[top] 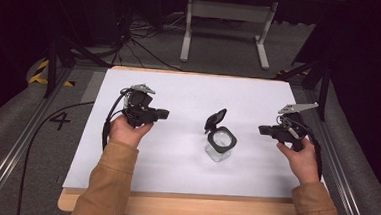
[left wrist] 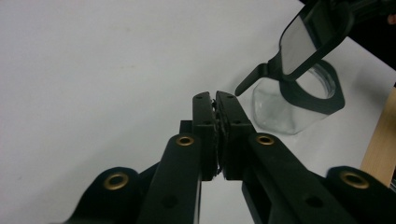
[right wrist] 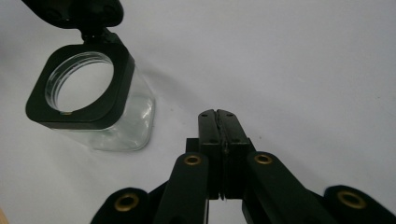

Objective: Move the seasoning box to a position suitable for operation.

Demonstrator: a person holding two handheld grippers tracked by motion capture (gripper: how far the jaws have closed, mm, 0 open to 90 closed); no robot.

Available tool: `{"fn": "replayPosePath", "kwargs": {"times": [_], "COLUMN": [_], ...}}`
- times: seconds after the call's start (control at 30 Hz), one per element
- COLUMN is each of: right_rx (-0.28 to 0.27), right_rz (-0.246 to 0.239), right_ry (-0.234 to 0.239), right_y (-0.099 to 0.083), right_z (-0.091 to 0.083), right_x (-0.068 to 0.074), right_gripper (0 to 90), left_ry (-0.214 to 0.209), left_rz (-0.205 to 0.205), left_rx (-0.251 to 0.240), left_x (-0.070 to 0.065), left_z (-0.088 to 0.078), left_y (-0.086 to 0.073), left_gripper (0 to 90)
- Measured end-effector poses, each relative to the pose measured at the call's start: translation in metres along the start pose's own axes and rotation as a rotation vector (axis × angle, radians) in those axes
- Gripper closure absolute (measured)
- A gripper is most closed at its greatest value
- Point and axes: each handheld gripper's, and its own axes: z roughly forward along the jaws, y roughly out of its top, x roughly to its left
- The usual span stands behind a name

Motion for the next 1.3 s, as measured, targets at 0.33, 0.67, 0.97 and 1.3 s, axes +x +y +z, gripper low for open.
{"fn": "replayPosePath", "kwargs": {"times": [0.33, 0.67, 0.97, 1.3], "right_rx": [-0.006, -0.047, -0.062, -0.071], "right_rz": [-0.032, -0.038, -0.092, -0.106], "right_ry": [0.025, 0.056, 0.077, 0.067], "right_y": [-0.002, -0.003, -0.001, 0.0], "right_z": [0.007, 0.009, 0.026, 0.036], "right_x": [0.019, 0.036, 0.063, 0.074], "right_gripper": [89.7, 89.7, 89.6, 89.6], "left_ry": [-0.022, -0.057, -0.015, -0.039], "left_rz": [0.063, 0.103, 0.254, 0.241], "left_rx": [-0.048, -0.075, -0.079, -0.075], "left_x": [-0.012, -0.024, -0.042, -0.048], "left_z": [0.01, 0.026, 0.047, 0.061], "left_y": [0.011, 0.02, 0.019, 0.019], "left_gripper": [89.6, 89.6, 89.7, 89.7]}}
